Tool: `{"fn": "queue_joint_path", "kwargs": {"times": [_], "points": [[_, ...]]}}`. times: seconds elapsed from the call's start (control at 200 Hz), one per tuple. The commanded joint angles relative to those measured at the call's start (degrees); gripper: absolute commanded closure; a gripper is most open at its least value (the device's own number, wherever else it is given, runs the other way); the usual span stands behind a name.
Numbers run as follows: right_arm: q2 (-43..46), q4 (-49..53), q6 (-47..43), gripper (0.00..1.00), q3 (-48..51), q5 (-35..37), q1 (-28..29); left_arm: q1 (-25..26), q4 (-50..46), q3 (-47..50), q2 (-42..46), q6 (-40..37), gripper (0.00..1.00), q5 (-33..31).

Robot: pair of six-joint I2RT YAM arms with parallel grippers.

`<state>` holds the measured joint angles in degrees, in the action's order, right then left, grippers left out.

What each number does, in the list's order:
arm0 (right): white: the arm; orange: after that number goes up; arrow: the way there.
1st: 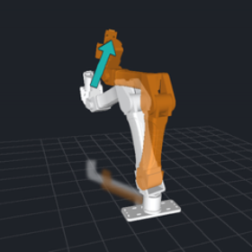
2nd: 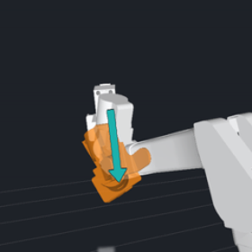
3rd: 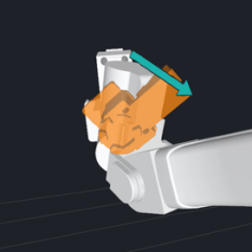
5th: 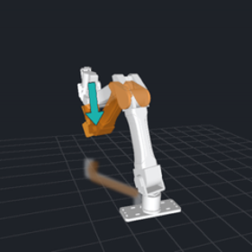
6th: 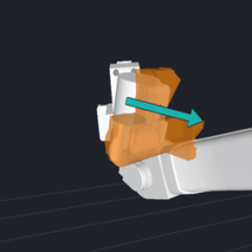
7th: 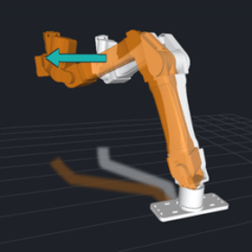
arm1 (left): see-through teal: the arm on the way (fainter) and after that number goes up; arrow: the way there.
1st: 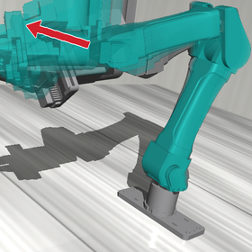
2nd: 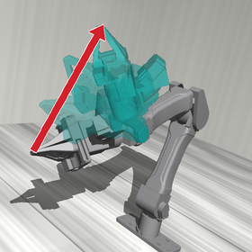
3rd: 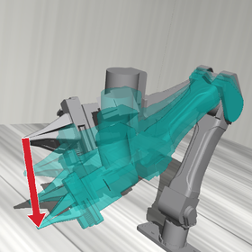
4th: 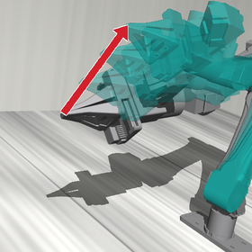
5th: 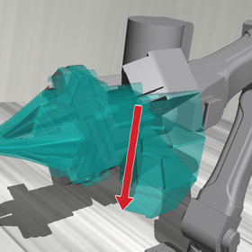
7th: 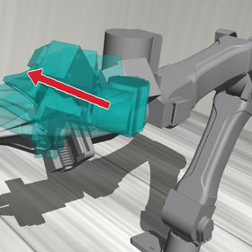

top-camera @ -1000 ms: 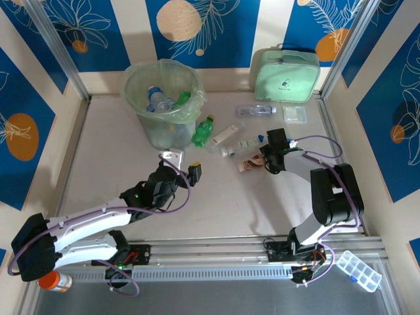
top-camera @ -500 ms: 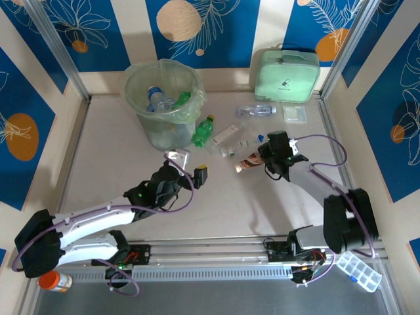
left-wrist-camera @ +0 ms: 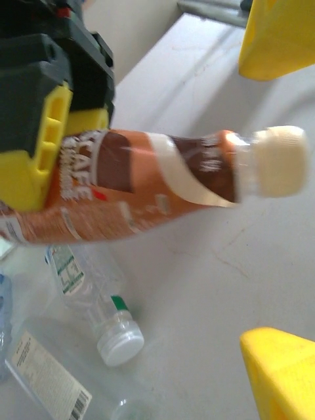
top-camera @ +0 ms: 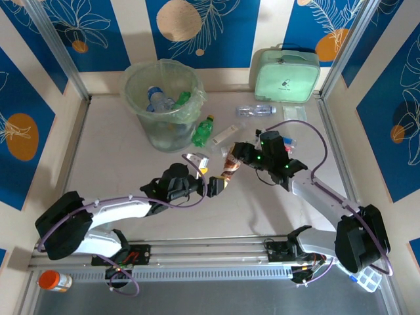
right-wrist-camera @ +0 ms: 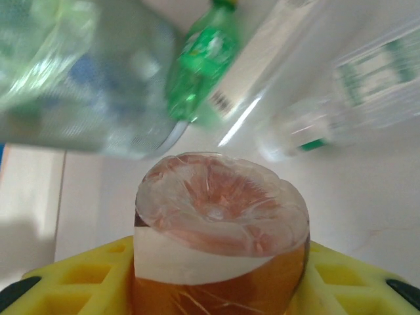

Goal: Put the plastic bottles in the bin

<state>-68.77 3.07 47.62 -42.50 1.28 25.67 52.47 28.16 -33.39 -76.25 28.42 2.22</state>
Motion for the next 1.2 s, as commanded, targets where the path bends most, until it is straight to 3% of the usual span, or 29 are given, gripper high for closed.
{"fn": "queue_joint_path", "kwargs": {"times": [0.0, 0.245, 0.53, 0.825, 1.07, 1.195], "points": [[-0.40, -8.32, -3.58, 0.51, 1.79, -9.25, 0.91, -0.50, 6.20, 0.21, -0.94, 2.31, 0.03, 4.92], [1.10, -12.78, -5.16, 0.50, 3.28, -9.34, 7.19, -1.97, 9.84, 0.12, -5.61, 5.32, 0.06, 6.92], [0.31, -13.53, -8.39, 0.51, 3.87, -4.45, 12.93, -3.07, 15.39, 2.14, -5.09, 4.94, 0.18, 9.88], [1.00, -13.63, -8.38, 0.51, 4.90, 0.19, 14.14, -3.68, 14.06, 4.11, -1.39, 3.28, 0.24, 5.47], [2.72, -14.67, -6.28, 0.53, 6.58, 1.09, 13.35, -3.77, 15.33, 4.32, -1.40, 2.57, 0.45, 7.15], [1.73, -15.11, -5.53, 0.54, 6.37, -0.37, 13.18, -3.73, 15.58, 4.12, -2.08, 2.49, 0.49, 7.71]]}}
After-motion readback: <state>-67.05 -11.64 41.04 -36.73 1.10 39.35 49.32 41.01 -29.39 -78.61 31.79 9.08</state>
